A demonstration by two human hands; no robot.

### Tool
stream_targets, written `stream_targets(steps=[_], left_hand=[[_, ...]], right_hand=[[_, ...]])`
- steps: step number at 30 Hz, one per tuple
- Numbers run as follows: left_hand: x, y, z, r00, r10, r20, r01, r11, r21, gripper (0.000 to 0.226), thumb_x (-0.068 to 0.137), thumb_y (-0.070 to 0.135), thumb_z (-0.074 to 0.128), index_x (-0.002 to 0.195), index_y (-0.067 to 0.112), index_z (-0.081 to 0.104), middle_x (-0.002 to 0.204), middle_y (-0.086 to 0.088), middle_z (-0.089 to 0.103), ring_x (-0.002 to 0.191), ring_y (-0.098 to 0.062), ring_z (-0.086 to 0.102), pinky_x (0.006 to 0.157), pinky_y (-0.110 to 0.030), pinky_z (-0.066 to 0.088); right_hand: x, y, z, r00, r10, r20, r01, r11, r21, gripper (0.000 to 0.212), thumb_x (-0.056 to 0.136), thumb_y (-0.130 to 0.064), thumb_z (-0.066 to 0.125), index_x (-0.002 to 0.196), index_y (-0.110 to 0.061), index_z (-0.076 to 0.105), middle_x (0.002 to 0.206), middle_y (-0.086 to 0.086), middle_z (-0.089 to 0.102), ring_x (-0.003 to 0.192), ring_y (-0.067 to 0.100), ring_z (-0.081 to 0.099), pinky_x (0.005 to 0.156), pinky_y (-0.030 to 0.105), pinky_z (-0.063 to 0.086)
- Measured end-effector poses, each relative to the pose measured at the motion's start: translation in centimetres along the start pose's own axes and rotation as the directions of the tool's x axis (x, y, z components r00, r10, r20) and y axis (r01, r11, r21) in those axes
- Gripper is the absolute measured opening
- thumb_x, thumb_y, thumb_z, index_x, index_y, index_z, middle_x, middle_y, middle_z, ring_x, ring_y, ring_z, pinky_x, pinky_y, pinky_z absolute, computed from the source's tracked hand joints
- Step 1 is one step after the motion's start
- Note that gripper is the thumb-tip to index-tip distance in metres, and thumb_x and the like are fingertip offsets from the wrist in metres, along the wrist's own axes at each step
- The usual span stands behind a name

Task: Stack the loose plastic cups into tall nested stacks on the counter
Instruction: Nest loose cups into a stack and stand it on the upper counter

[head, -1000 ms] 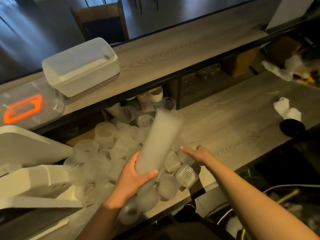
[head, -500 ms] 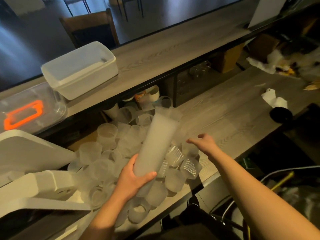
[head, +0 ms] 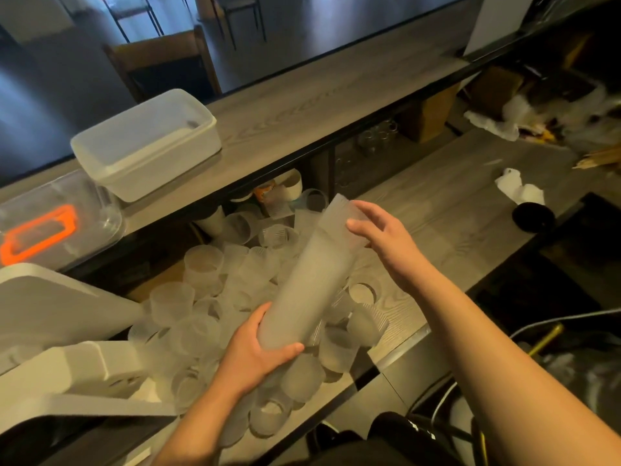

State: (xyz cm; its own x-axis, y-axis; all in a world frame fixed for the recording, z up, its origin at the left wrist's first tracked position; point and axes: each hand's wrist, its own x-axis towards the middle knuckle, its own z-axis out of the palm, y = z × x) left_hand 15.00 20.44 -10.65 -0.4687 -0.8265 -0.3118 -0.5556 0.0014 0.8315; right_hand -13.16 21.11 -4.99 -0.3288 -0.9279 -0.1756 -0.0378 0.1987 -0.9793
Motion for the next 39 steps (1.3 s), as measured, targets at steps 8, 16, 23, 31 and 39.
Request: stream_targets(steps=[8,16,23,31,39], left_hand=[[-0.3,0.2,0.2,1.0,0.011,-0.009,-0.011,0.999,0.037,0.091,0.047,0.068,0.077,0.126,0.041,0.044,0.117,0.021,0.055,0.102,0.008,0.055,0.074,-0.01,0.045],[-0.3,0.4,0.5,1.0,0.002,-0.014,-0.002,1.0,0.029,0.09,0.047,0.069,0.077,0.126,0.043,0.042,0.119,0.023,0.053,0.104,0.005,0.054,0.075,-0.013,0.045],[-0.1,-0.6,0.5,0.998,-0.029,-0.057,0.026,0.998,-0.056,0.097,0.047,0.066,0.078,0.133,0.03,0.051,0.119,0.012,0.061,0.101,0.0,0.06,0.078,-0.022,0.049],[0.1,-0.4,1.1,0.999,-0.026,-0.039,0.024,0.998,-0.063,0.099,0.046,0.067,0.077,0.133,0.03,0.05,0.119,0.01,0.06,0.102,-0.002,0.059,0.075,-0.018,0.047],[-0.2,-0.4,1.5,1.0,-0.006,-0.027,0.004,0.998,-0.066,0.094,0.046,0.068,0.077,0.129,0.033,0.05,0.117,0.012,0.059,0.102,-0.006,0.059,0.075,-0.022,0.05]], right_hand=[[-0.5,0.6,-0.9,0.998,-0.036,0.059,0.043,0.993,-0.111,0.054,0.082,-0.04,0.067,0.135,-0.032,0.057,0.133,-0.004,0.056,0.125,0.009,0.05,0.091,0.019,0.043],[-1.8,1.4,0.4,0.971,0.027,0.236,0.018,0.982,-0.186,0.077,0.088,-0.071,0.045,0.152,-0.029,0.039,0.147,-0.011,0.044,0.128,-0.001,0.043,0.105,0.021,0.031],[-2.3,4.9,-2.0,0.981,0.177,-0.077,-0.189,0.961,-0.201,0.096,0.076,-0.079,0.048,0.151,-0.02,0.038,0.14,0.002,0.054,0.123,0.017,0.054,0.106,0.036,0.044],[-4.6,12.3,-2.5,0.854,0.481,-0.197,-0.517,0.748,-0.416,0.097,0.083,-0.079,0.05,0.145,-0.005,0.046,0.144,0.016,0.054,0.128,0.03,0.055,0.103,0.041,0.046],[-4.9,15.7,-0.7,0.749,0.629,-0.207,-0.66,0.686,-0.306,0.133,0.053,-0.093,0.063,0.147,-0.003,0.036,0.138,0.018,0.056,0.114,0.034,0.063,0.085,0.039,0.057]])
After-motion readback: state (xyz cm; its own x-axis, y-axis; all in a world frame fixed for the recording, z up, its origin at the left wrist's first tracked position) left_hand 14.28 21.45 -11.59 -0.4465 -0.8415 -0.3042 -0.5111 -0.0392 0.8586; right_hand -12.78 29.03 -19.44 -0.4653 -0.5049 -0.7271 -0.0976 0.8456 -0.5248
